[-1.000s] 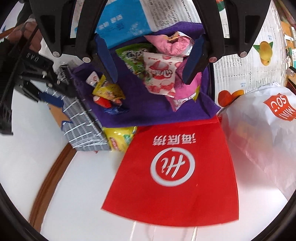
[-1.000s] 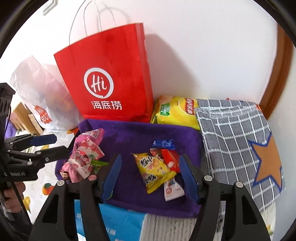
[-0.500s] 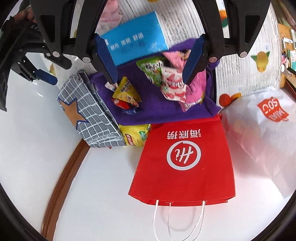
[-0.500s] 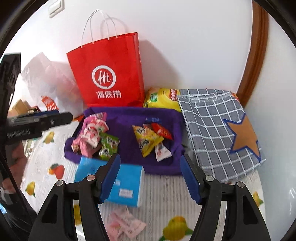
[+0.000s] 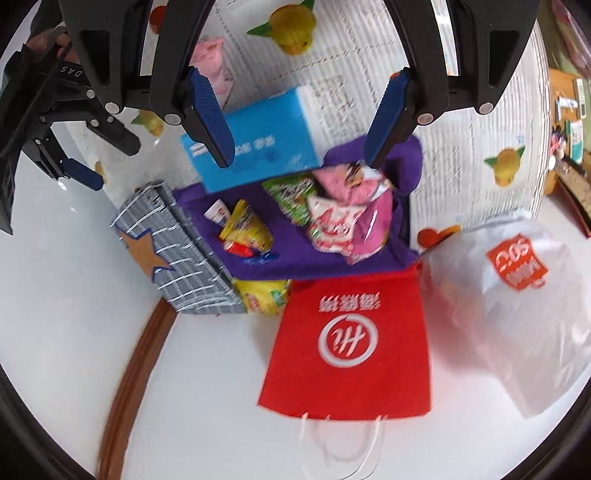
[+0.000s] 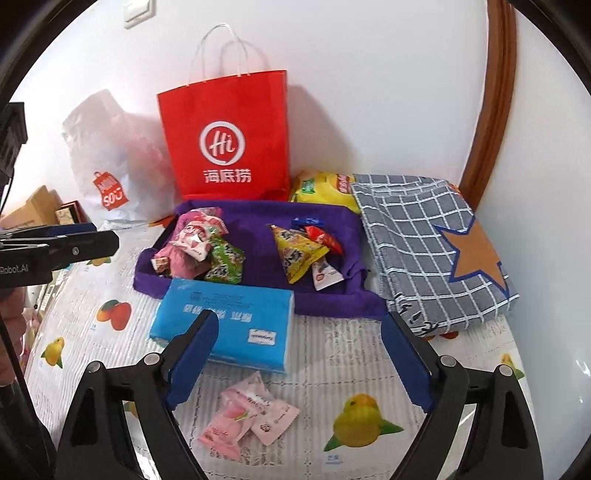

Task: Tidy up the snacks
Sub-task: 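Move both tools back toward the pink candies beside the tissue pack, then grasp the white wrapped candy with the right tool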

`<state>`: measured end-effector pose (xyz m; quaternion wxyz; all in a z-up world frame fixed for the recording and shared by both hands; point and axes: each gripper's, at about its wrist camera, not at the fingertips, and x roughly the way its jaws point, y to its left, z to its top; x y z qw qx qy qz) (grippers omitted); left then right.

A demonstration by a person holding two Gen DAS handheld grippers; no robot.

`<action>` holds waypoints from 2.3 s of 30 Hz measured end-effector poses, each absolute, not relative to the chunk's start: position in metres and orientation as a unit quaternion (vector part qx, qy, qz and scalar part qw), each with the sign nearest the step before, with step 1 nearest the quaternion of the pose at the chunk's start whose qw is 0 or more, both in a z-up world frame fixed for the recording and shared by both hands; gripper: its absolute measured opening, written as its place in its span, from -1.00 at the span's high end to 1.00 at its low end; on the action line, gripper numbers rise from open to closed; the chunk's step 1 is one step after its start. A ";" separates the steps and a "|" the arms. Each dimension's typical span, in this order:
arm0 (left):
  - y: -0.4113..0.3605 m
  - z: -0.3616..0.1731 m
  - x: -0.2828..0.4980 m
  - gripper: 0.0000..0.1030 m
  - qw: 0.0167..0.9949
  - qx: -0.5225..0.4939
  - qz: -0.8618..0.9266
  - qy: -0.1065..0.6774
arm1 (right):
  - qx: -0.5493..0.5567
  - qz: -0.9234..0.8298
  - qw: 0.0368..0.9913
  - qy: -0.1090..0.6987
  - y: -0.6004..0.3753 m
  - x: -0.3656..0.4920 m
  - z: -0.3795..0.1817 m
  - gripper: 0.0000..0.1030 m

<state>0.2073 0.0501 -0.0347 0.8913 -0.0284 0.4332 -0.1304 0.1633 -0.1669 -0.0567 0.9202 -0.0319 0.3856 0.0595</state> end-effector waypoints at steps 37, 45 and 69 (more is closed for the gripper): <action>0.080 -0.107 0.210 -0.37 0.857 -0.058 -0.160 0.486 | -0.026 0.062 0.862 0.502 -0.135 0.173 -0.179 0.08; 0.085 -0.108 0.210 -0.37 0.856 -0.065 -0.162 0.486 | -0.035 0.067 0.869 0.488 -0.130 0.170 -0.172 0.60; 0.080 -0.126 0.178 -0.37 0.843 -0.070 -0.127 0.517 | -0.001 0.093 0.869 0.485 -0.166 0.149 -0.159 0.68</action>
